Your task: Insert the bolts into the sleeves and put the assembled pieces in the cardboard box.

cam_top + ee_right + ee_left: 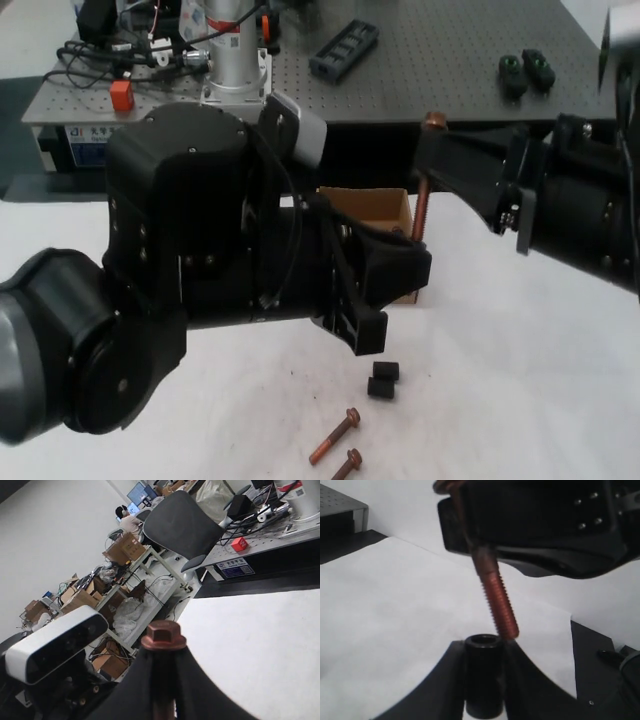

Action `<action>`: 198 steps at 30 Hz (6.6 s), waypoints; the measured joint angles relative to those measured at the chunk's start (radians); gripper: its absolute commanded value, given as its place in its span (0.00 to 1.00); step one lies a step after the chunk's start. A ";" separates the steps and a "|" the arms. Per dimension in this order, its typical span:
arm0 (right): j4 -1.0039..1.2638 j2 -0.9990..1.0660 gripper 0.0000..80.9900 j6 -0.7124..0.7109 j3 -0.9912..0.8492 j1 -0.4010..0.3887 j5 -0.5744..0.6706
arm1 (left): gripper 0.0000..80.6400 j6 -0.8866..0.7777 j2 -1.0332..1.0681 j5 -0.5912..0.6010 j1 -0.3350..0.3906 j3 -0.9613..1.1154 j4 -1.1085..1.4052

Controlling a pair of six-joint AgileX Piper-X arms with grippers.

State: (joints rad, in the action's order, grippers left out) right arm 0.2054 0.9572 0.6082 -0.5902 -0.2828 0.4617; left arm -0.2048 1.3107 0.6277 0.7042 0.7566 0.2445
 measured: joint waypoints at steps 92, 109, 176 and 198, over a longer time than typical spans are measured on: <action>0.002 -0.002 0.56 -0.081 0.000 0.016 0.180 | 0.01 -0.124 -0.004 -0.067 0.003 -0.012 0.156; -0.250 -0.141 0.06 0.339 0.000 0.432 0.496 | 0.01 -0.094 0.112 -0.316 -0.080 0.073 0.157; -0.901 0.658 0.28 -0.764 -0.426 -0.017 -0.356 | 0.11 0.076 0.458 -0.654 -0.249 0.845 -0.934; -1.124 0.978 0.28 -1.047 -0.696 -0.130 -0.555 | 0.11 0.102 0.080 -0.479 -0.250 0.311 -0.838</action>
State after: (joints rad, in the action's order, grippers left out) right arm -0.9188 1.9352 -0.4392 -1.2858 -0.4128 -0.0938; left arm -0.1031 1.3908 0.1484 0.4538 1.0676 -0.5932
